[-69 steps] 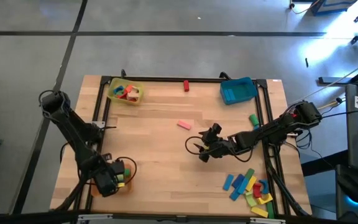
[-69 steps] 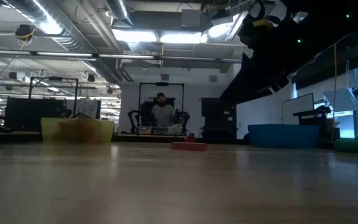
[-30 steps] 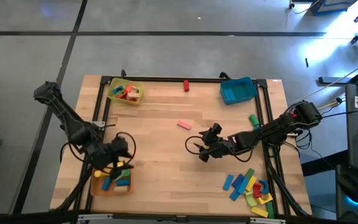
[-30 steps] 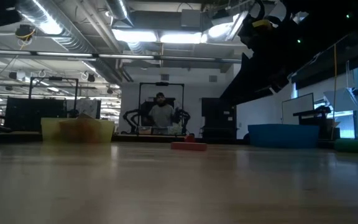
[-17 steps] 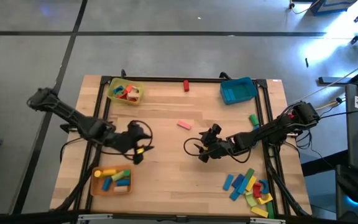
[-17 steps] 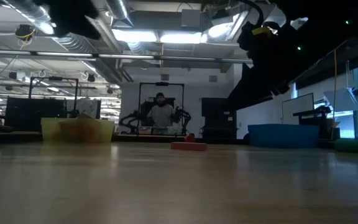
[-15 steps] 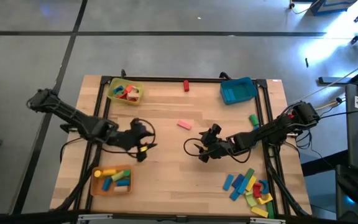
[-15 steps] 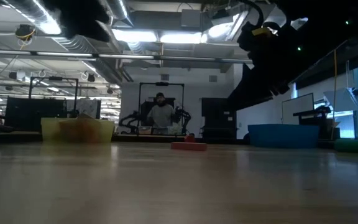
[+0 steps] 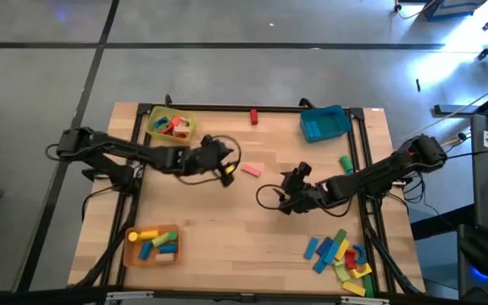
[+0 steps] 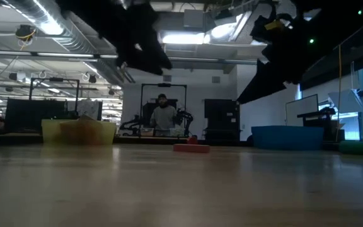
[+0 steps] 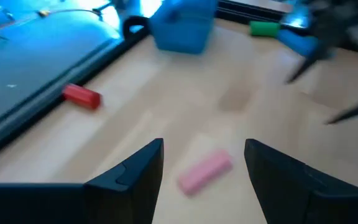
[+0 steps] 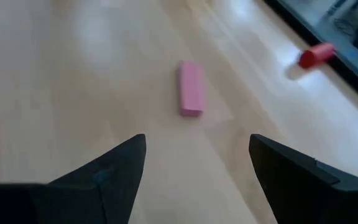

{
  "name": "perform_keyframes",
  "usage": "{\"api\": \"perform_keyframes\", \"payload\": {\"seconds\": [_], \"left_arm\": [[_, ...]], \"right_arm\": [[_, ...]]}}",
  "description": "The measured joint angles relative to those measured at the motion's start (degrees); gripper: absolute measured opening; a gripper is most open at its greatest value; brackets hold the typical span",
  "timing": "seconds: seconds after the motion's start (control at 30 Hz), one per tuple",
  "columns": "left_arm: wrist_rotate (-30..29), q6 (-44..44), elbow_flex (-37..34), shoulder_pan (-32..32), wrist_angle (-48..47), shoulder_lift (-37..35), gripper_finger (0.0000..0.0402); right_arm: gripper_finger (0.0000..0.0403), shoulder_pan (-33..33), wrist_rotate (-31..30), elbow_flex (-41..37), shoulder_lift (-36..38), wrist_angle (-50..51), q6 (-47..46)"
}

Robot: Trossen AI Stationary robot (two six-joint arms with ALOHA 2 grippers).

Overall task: Sort blocks by size
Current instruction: Put the red cylindrical block into the light orange bin

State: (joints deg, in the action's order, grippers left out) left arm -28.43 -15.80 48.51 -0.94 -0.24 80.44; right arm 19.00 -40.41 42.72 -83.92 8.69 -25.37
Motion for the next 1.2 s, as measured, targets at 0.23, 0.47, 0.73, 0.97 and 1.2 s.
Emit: {"api": "perform_keyframes", "payload": {"seconds": [0.23, 0.47, 0.73, 0.97, 1.2], "left_arm": [[5.4, 1.2, 6.3, 11.8, 2.6, 9.7, 0.0192], [8.8, 1.1, 17.1, 18.9, -1.5, 20.6, 0.0177], [9.5, 1.2, 32.5, 23.4, -13.6, 31.6, 0.0168], [14.9, 3.2, 43.2, 26.7, -16.7, 38.5, 0.0168], [15.2, 3.3, 48.5, 30.6, -19.7, 42.3, 0.0168]], "right_arm": [[0.0289, 0.0, -1.6, 0.0, 5.5, 7.5, -4.3], [0.0289, 0.1, -1.0, 0.0, 5.7, 11.1, -9.4], [0.0289, 0.1, -1.0, -0.1, 5.7, 13.0, -13.3], [0.0289, 0.1, -0.3, -1.2, 5.7, 13.4, -15.1], [0.0289, 0.1, 0.0, -5.0, 5.6, 13.4, -20.5]]}}
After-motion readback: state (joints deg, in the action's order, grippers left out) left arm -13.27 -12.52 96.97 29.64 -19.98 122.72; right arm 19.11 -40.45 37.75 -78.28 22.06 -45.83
